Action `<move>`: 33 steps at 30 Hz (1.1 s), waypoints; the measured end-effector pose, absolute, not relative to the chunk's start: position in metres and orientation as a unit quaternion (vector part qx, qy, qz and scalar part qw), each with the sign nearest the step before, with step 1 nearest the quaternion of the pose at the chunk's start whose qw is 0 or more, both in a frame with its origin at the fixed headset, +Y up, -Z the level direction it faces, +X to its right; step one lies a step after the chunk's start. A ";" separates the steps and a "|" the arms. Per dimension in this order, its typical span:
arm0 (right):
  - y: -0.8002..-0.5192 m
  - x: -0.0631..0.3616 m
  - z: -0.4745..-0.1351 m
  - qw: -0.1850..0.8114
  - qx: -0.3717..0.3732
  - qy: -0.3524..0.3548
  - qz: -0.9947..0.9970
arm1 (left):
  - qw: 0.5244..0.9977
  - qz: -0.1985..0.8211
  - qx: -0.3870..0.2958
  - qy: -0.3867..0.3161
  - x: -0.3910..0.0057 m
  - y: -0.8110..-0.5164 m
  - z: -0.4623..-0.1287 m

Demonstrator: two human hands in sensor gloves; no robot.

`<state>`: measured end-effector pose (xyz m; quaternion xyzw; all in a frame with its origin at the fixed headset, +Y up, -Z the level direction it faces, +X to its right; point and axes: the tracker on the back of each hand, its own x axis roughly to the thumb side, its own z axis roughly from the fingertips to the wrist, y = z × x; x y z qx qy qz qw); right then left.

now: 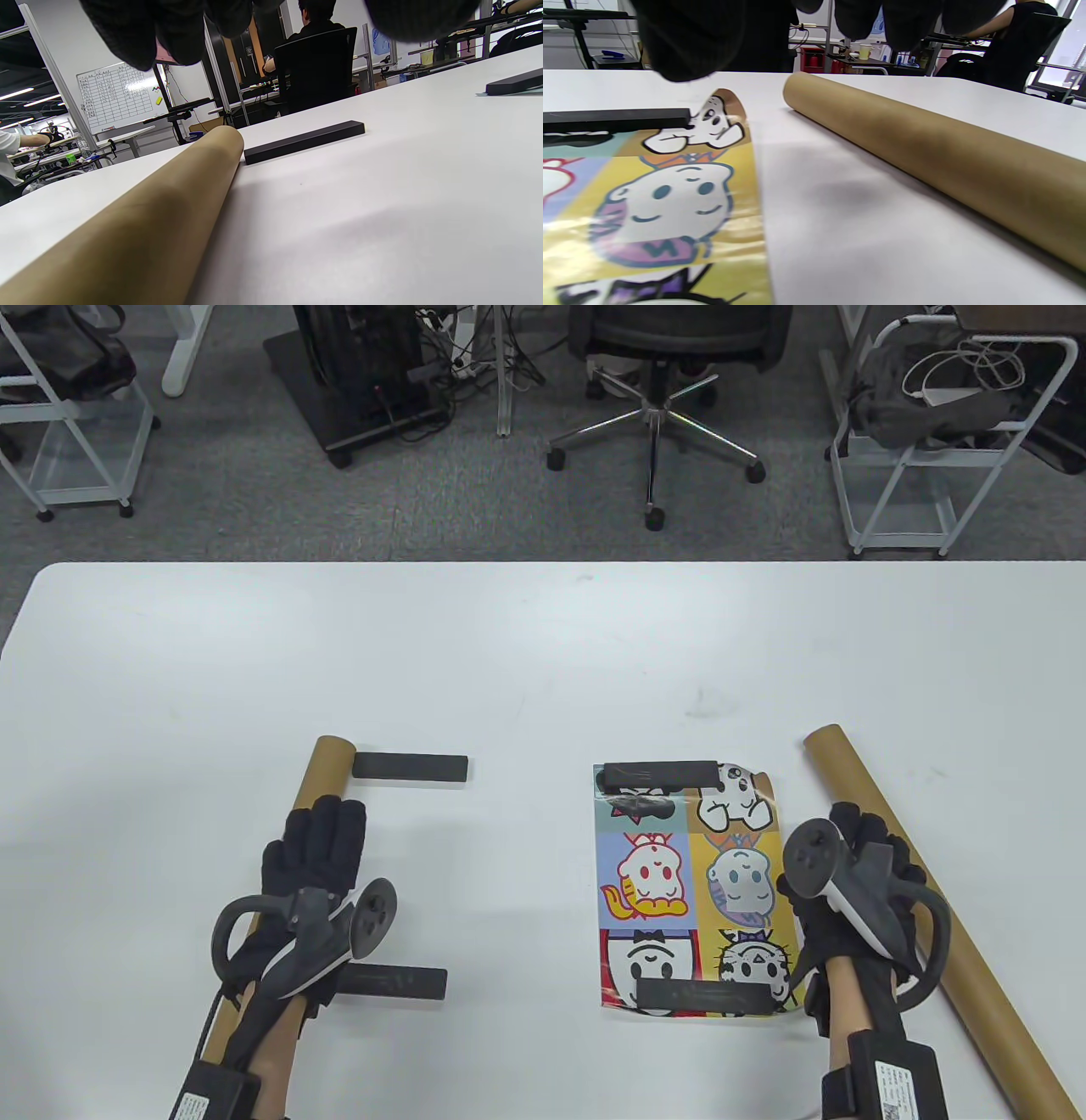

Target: Roll up posters and store in mailing tubes

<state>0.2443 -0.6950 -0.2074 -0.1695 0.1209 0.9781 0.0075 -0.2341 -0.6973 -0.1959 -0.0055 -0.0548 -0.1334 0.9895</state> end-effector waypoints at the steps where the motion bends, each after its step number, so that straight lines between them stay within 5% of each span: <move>1: -0.698 0.249 -0.208 0.006 -0.175 0.127 0.976 | 0.990 -0.133 -0.006 -0.054 -0.234 -0.697 -0.196; 33: -0.759 0.312 -0.209 -0.019 -0.265 0.172 0.949 | 0.987 -0.153 -0.024 -0.036 -0.237 -0.698 -0.202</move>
